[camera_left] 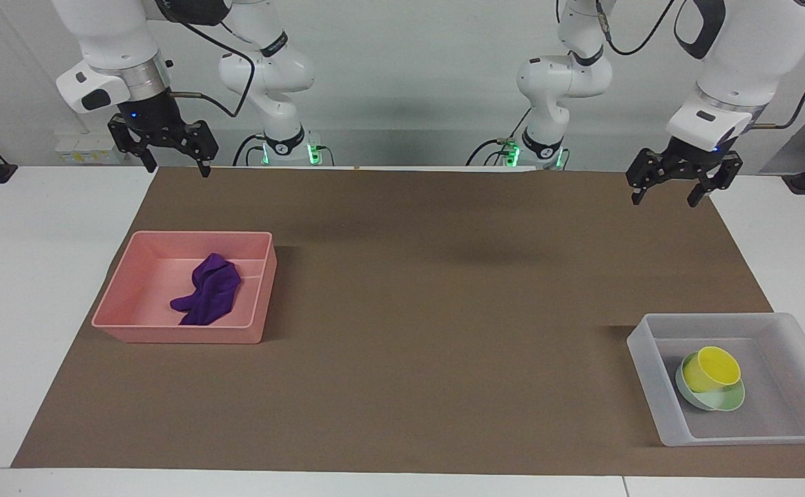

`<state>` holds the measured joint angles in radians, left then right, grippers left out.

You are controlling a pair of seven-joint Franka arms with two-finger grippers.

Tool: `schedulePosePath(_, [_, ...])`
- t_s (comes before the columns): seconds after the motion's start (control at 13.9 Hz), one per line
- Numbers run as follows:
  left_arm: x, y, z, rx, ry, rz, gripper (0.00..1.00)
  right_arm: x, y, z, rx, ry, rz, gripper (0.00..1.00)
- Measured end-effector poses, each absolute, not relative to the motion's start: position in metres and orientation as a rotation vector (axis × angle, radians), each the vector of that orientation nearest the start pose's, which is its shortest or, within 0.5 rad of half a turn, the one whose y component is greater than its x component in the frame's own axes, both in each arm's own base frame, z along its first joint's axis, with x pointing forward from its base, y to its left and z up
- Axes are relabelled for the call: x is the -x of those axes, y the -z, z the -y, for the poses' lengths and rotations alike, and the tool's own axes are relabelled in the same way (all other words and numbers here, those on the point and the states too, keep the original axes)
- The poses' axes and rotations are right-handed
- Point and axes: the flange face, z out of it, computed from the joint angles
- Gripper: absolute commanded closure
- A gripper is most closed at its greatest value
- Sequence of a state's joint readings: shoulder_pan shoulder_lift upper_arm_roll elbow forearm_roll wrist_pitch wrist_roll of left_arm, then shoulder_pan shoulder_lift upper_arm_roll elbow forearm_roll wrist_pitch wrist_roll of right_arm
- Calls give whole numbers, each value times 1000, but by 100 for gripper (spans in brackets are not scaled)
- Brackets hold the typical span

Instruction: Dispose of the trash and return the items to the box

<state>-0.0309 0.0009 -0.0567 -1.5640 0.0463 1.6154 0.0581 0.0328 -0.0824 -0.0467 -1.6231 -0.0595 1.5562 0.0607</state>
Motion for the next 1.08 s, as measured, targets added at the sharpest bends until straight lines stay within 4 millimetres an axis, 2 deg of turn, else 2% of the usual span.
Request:
schedulePosePath(0.36, [-556, -622, 37, 3093, 48, -152, 0, -527, -643, 14, 3194, 25, -120, 0])
schedulePosePath(1.08, [-553, -622, 34, 3098, 46, -121, 0, -527, -643, 14, 3194, 24, -120, 0])
